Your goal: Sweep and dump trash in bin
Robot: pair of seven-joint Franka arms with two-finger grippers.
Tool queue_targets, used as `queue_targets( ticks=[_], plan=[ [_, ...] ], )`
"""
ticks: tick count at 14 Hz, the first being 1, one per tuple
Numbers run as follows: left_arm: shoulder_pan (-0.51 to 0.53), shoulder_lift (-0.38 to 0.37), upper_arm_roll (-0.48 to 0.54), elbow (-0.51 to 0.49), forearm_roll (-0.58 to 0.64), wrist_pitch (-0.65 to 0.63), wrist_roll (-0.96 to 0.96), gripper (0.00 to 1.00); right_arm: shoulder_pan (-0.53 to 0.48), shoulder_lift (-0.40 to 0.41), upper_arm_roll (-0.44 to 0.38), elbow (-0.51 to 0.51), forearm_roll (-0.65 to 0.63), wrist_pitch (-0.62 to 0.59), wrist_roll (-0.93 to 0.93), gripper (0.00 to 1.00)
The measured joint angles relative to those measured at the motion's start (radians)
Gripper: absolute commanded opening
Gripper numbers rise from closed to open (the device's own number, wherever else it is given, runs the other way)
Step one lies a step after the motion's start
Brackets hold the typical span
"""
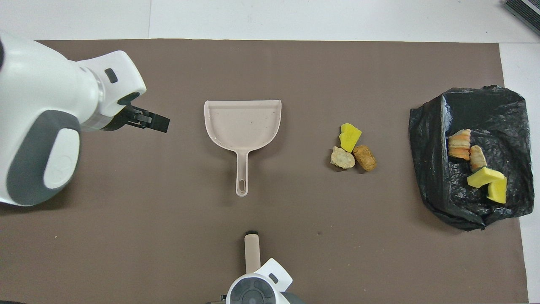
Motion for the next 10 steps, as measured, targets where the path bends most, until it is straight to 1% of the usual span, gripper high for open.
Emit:
queue_targets(
  ticks=[2, 4, 7, 8, 9, 10],
  plan=[
    [-0.059, 0.031, -0.001, -0.041, 0.0, 0.064, -0.073, 1.0, 0.027, -0.026, -0.001, -0.035, 0.036, 0.0, 0.0, 1.0],
    [-0.131, 0.087, -0.002, -0.063, 0.001, 0.129, -0.163, 1.0, 0.061, -0.051, -0.001, -0.065, 0.049, 0.001, 0.011, 1.0],
    [-0.207, 0.165, -0.002, -0.082, 0.002, 0.194, -0.238, 1.0, 0.085, -0.058, -0.001, -0.104, 0.05, 0.039, 0.024, 1.0],
    [-0.222, 0.178, -0.002, -0.095, 0.002, 0.215, -0.264, 1.0, 0.085, -0.058, -0.001, -0.11, 0.05, 0.05, 0.024, 0.97],
    [-0.233, 0.185, -0.002, -0.116, 0.002, 0.248, -0.296, 1.0, 0.085, -0.058, -0.002, -0.115, 0.05, 0.065, 0.024, 0.67],
    [-0.24, 0.188, -0.001, -0.138, 0.002, 0.277, -0.319, 1.0, 0.085, -0.058, -0.003, -0.117, 0.05, 0.077, 0.024, 0.14]
  ],
)
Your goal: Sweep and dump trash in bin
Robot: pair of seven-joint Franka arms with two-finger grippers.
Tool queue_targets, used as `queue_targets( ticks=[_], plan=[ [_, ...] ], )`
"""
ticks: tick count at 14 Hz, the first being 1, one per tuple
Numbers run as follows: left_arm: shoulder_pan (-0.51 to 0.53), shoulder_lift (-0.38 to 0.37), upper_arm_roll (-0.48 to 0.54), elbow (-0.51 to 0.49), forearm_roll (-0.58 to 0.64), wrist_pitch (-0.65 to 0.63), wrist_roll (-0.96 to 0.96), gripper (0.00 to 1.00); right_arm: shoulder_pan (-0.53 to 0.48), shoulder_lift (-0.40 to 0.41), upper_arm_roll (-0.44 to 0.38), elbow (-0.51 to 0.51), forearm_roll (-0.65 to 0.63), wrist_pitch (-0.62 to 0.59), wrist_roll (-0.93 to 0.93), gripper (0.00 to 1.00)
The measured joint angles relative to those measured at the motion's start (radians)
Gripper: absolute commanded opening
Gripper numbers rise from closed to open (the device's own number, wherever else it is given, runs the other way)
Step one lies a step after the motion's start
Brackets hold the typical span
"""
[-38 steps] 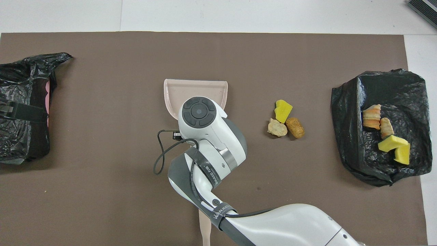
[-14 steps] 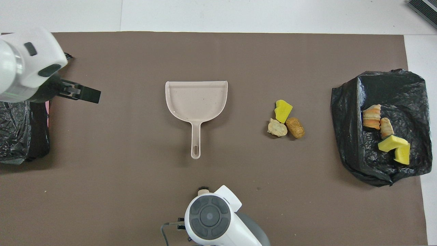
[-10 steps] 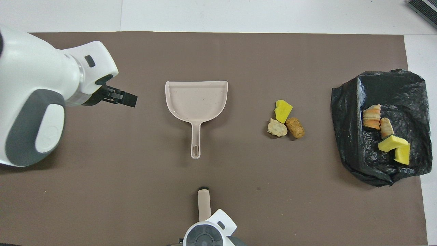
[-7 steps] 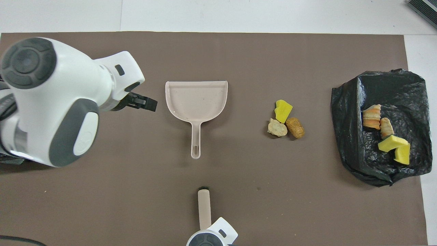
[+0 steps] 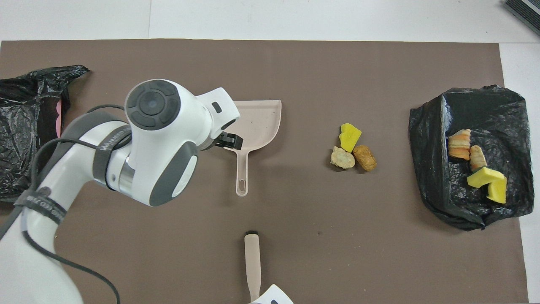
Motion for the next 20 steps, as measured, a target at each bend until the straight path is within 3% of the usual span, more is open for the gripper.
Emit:
queue_targets(
  ticks=[1, 9, 13, 16, 18, 20],
  plan=[
    [-0.007, 0.0, -0.001, -0.018, 0.0, 0.015, -0.014, 1.0, 0.0, 0.0, 0.0, 0.0, 0.0, 0.003, 0.0, 0.0],
    [-0.021, -0.005, 0.0, -0.077, 0.0, 0.041, -0.107, 1.0, -0.013, 0.011, -0.009, 0.016, 0.0, 0.004, 0.002, 0.0],
    [-0.025, -0.009, 0.0, -0.087, -0.002, 0.05, -0.109, 0.96, -0.144, 0.013, -0.018, 0.126, -0.068, -0.13, 0.002, 0.0],
    [-0.03, -0.011, -0.001, -0.09, -0.018, 0.051, -0.112, 0.84, -0.285, 0.008, -0.023, 0.199, -0.191, -0.251, -0.032, 0.0],
    [-0.03, -0.013, -0.001, -0.094, -0.03, 0.051, -0.112, 0.63, -0.359, 0.008, -0.025, 0.225, -0.268, -0.311, -0.091, 0.0],
    [-0.03, -0.016, -0.002, -0.096, -0.033, 0.051, -0.112, 0.56, -0.436, 0.008, -0.026, 0.253, -0.381, -0.365, -0.163, 0.0]
  ],
)
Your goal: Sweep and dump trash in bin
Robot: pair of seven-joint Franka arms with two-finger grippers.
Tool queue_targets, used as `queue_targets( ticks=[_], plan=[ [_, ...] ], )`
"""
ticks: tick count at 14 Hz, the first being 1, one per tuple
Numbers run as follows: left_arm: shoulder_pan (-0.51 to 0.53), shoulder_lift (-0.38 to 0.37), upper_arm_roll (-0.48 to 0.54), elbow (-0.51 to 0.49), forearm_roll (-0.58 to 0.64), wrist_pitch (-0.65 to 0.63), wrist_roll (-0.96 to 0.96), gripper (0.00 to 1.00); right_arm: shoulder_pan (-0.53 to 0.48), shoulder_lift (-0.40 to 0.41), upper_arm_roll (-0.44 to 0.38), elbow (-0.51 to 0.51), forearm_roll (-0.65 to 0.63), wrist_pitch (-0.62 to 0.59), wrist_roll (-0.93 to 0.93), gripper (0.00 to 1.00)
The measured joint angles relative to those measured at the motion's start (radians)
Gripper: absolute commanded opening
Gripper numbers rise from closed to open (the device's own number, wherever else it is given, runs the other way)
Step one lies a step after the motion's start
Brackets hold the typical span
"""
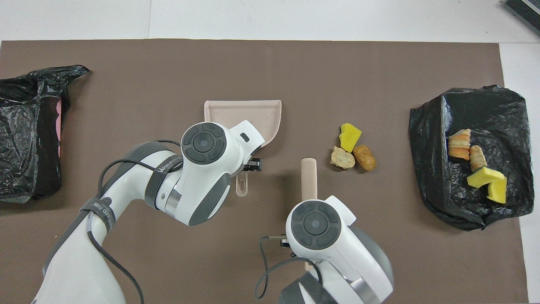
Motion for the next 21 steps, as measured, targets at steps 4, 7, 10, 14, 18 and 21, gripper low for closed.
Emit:
queue_targets(
  ticks=[4, 7, 10, 14, 18, 21],
  plan=[
    [-0.014, -0.008, -0.004, -0.019, -0.001, -0.002, 0.0, 0.57, -0.196, 0.036, -0.001, 0.046, -0.199, -0.045, -0.266, 0.0],
    [-0.021, -0.014, -0.003, -0.025, -0.004, -0.002, 0.0, 0.39, -0.353, 0.102, -0.003, 0.112, -0.37, -0.051, -0.515, 0.0],
    [-0.021, -0.016, 0.003, -0.025, -0.004, -0.003, 0.01, 0.02, -0.391, 0.158, -0.002, 0.143, -0.467, -0.07, -0.608, 0.0],
    [-0.017, -0.021, 0.017, -0.022, -0.002, -0.032, 0.121, 0.0, -0.373, 0.249, 0.011, 0.152, -0.46, -0.072, -0.543, 0.0],
    [0.019, -0.045, 0.028, 0.001, 0.137, -0.15, 0.371, 0.0, -0.35, 0.281, 0.015, 0.199, -0.297, -0.09, -0.504, 0.0],
    [0.038, -0.061, 0.031, 0.006, 0.18, -0.214, 0.627, 0.0, -0.327, 0.283, 0.017, 0.228, -0.109, -0.091, -0.504, 0.0]
  ],
)
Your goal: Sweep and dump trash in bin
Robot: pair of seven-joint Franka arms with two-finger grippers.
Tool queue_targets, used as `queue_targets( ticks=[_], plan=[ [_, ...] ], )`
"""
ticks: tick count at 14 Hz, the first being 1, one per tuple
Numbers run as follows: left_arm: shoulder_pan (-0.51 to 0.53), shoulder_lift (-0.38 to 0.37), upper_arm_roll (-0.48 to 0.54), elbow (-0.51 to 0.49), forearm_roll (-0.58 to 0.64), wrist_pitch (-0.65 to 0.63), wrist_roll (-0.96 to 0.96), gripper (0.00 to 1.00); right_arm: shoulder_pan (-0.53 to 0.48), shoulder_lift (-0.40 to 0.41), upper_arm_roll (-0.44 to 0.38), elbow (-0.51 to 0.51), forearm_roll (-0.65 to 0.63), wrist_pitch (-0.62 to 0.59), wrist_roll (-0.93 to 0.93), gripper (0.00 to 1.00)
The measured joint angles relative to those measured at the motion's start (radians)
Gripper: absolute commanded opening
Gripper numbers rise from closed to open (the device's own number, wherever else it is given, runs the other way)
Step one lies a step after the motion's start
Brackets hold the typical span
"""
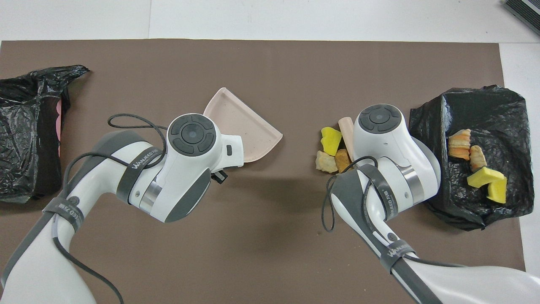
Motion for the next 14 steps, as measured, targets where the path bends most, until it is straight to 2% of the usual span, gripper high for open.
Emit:
queue_targets(
  ticks=[2, 4, 6, 9, 14],
  plan=[
    [0.022, -0.001, 0.001, -0.001, 0.002, -0.01, 0.13, 0.0, 0.015, 0.01, 0.001, 0.016, 0.153, 0.009, 0.004, 0.0],
    [0.039, -0.001, 0.002, -0.007, 0.005, -0.019, 0.279, 0.0, 0.034, 0.02, 0.002, 0.037, 0.208, 0.014, 0.057, 0.0],
    [0.053, -0.003, 0.002, -0.017, 0.018, -0.031, 0.397, 0.0, 0.033, 0.022, -0.003, 0.075, 0.21, 0.003, 0.142, 0.0],
    [0.071, -0.005, 0.001, -0.022, 0.063, -0.033, 0.485, 0.0, -0.002, 0.007, -0.024, 0.131, 0.208, -0.089, 0.205, 0.0],
    [0.073, -0.031, -0.01, -0.07, 0.077, -0.033, 0.563, 0.0, 0.002, 0.014, -0.02, 0.082, 0.087, -0.103, 0.171, 0.0]
  ],
)
